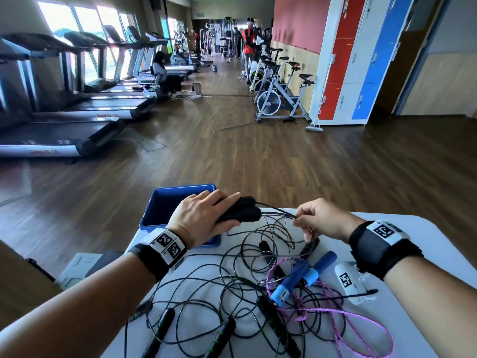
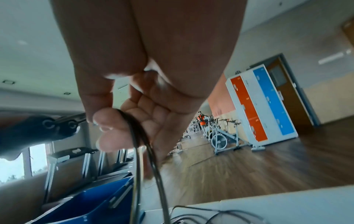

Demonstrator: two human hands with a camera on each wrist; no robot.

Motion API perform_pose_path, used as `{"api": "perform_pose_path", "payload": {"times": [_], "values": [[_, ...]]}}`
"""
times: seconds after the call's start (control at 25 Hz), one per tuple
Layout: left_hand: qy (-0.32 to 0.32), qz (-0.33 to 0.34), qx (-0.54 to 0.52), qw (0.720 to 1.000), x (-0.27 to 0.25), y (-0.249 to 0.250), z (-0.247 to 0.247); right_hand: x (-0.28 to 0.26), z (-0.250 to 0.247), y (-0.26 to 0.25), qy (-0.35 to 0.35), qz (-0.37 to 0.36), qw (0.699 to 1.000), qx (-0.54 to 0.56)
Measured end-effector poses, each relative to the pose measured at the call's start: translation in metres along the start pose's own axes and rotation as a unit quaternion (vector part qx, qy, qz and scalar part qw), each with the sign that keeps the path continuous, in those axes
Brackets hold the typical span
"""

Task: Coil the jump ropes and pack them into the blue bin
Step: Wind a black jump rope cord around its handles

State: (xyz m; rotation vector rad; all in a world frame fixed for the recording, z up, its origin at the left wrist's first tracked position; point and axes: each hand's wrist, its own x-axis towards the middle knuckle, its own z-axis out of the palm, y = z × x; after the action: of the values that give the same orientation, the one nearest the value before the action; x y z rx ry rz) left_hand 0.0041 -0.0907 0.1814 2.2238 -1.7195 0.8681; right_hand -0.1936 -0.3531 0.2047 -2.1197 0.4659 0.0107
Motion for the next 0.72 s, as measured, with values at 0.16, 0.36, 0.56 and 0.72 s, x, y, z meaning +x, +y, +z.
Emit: {"api": "perform_pose_path", "payload": {"times": [0.16,0.36,0.56,0.72], "values": [[-0.015,0.006,0.003,1.000,-0.003,-0.004,-0.001,-0.004,-0.025,-0.012,0.048,-0.046,0.997,-0.045],[-0.018,0.010,-0.004,1.000,0.002,0.008,-0.007,-0.016,-0.036,-0.076,0.068,-0.138,0.981,-0.117],[0.015,0.052,-0.029,0.998,0.010,0.025,-0.011,-0.003,-0.025,-0.130,0.066,-0.148,0.950,-0.265],[0.012,0.088,-0.041,0.995,0.015,0.035,-0.010,0.004,0.005,-0.160,0.005,-0.124,0.919,-0.374]]}}
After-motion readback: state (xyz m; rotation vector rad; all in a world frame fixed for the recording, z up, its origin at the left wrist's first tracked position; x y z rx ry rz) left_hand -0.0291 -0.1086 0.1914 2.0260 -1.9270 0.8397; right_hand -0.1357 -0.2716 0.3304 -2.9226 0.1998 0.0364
